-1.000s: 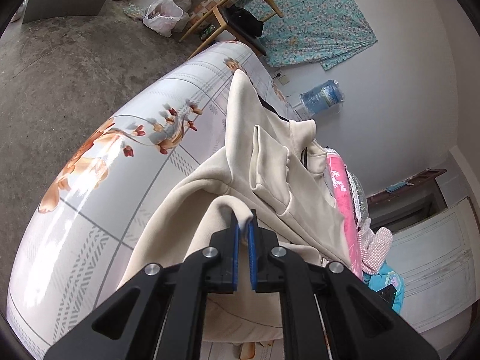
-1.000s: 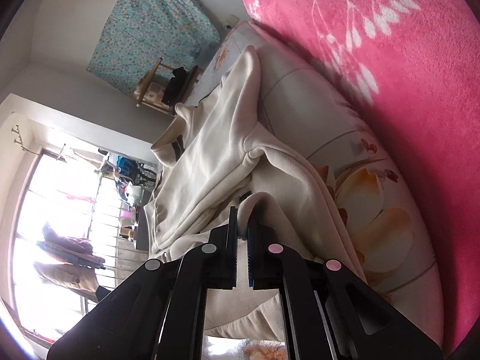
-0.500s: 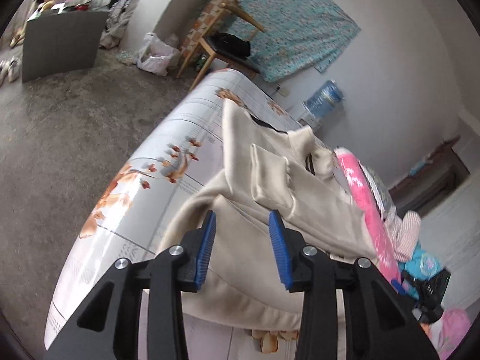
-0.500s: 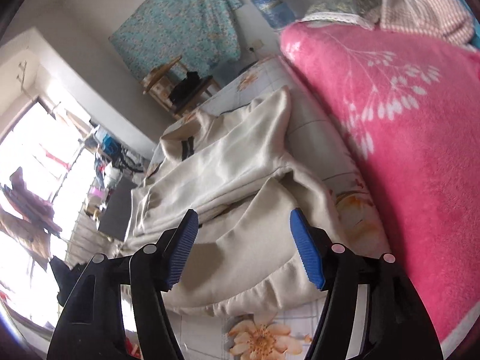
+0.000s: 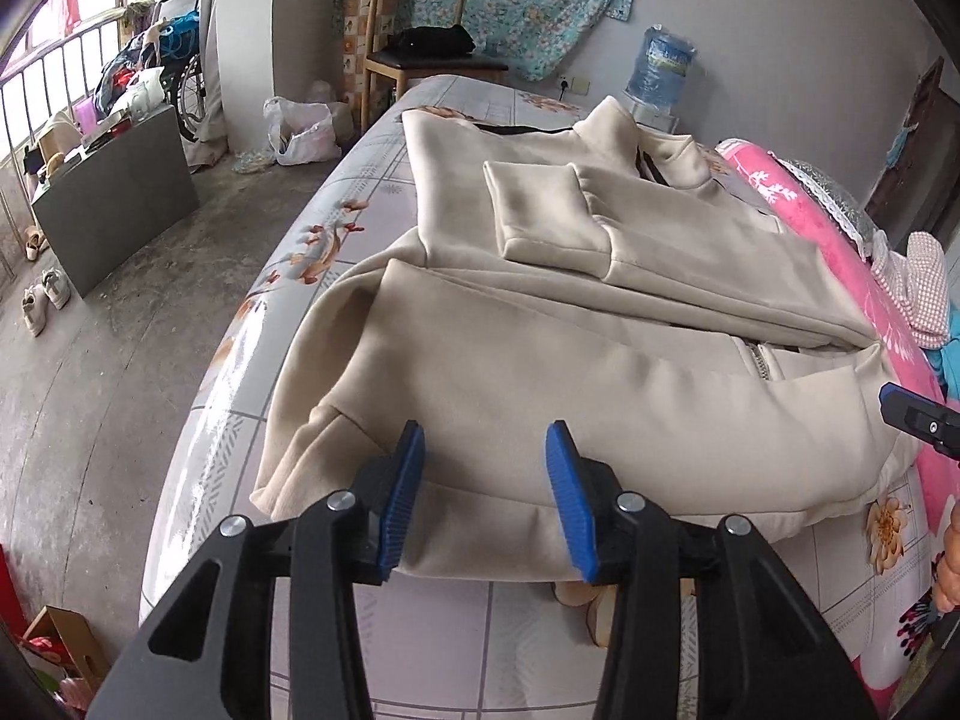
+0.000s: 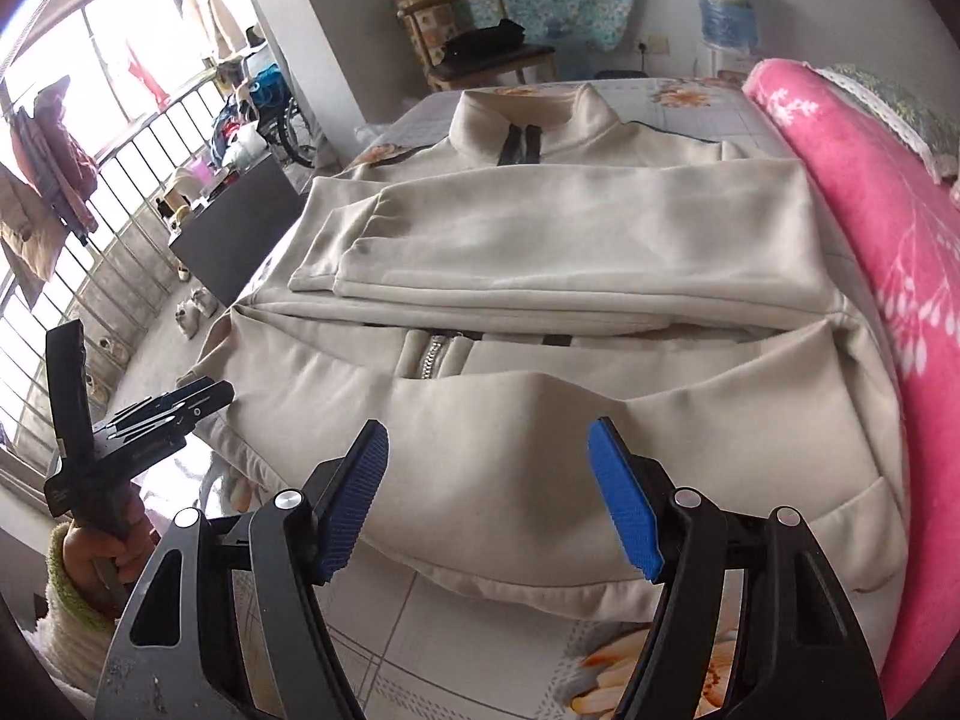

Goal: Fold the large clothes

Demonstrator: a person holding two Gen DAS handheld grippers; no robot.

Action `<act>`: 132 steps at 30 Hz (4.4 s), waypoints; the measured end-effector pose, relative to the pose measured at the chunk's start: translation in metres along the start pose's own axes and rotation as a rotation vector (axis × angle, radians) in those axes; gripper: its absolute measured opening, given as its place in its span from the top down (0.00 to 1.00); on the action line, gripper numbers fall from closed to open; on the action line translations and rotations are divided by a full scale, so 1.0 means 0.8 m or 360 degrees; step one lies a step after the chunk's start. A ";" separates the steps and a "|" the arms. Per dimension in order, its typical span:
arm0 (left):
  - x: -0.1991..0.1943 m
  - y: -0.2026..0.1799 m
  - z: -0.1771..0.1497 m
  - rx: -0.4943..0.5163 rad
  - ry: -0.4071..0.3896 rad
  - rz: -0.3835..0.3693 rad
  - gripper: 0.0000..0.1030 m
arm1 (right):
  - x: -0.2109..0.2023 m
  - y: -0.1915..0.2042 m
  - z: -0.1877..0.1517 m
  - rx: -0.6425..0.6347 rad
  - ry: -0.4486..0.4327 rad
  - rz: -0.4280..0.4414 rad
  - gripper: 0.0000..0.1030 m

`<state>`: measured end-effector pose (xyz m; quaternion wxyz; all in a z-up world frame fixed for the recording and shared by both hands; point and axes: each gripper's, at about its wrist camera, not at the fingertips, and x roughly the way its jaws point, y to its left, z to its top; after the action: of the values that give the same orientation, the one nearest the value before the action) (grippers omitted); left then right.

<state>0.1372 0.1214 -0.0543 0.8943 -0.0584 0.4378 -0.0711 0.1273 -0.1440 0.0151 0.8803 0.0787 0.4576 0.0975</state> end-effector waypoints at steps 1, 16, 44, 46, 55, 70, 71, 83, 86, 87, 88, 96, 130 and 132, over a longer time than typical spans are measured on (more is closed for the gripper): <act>0.000 0.003 0.000 -0.0014 0.0001 -0.0010 0.61 | 0.006 0.003 0.005 0.0000 0.0009 -0.0008 0.36; -0.012 0.029 0.009 0.0038 -0.0133 0.0082 0.64 | 0.015 0.025 0.026 -0.0082 0.0015 -0.0017 0.36; -0.001 0.047 -0.003 -0.0038 -0.0110 0.0129 0.64 | -0.058 -0.147 -0.040 0.0506 -0.0051 -0.0359 0.80; -0.005 0.049 -0.002 -0.0063 -0.0125 0.0122 0.64 | -0.064 -0.131 -0.035 0.0452 -0.0075 -0.0282 0.62; -0.040 0.007 0.016 0.0019 -0.0192 -0.0192 0.65 | -0.026 -0.044 0.013 0.0141 -0.0017 0.0116 0.38; 0.034 -0.070 0.018 0.0327 -0.0028 0.0033 0.83 | 0.037 0.012 0.005 -0.0263 0.0216 -0.0139 0.80; 0.035 -0.072 0.018 0.0356 -0.0039 0.0055 0.86 | 0.035 0.010 0.003 -0.0257 0.0218 -0.0131 0.90; -0.037 -0.073 0.045 0.0322 -0.0388 0.0068 0.98 | -0.027 0.033 0.020 -0.0293 -0.0167 -0.0226 0.97; -0.022 -0.073 0.057 0.0300 -0.0385 0.0078 0.98 | -0.005 0.024 0.031 -0.0249 -0.0176 -0.0250 0.97; -0.014 -0.074 0.058 0.0305 -0.0382 0.0091 0.98 | 0.005 0.020 0.033 -0.0232 -0.0169 -0.0255 0.97; -0.006 -0.076 0.059 0.0321 -0.0377 0.0113 0.98 | 0.015 0.016 0.034 -0.0219 -0.0162 -0.0260 0.97; 0.047 -0.080 0.052 0.0414 -0.0302 0.0228 0.98 | 0.071 0.010 0.032 -0.0241 -0.0121 -0.0367 0.97; 0.065 -0.155 0.037 0.0476 0.0106 -0.0270 0.96 | -0.027 -0.085 0.030 0.0126 -0.0189 -0.0253 0.57; 0.065 -0.155 0.037 0.0476 0.0105 -0.0269 0.96 | -0.044 -0.108 0.024 0.0137 -0.0173 -0.0319 0.50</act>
<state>0.1826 -0.0085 -0.0560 0.8691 0.0410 0.4449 -0.2122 0.1316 -0.2369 0.0343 0.9049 0.0756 0.4185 -0.0151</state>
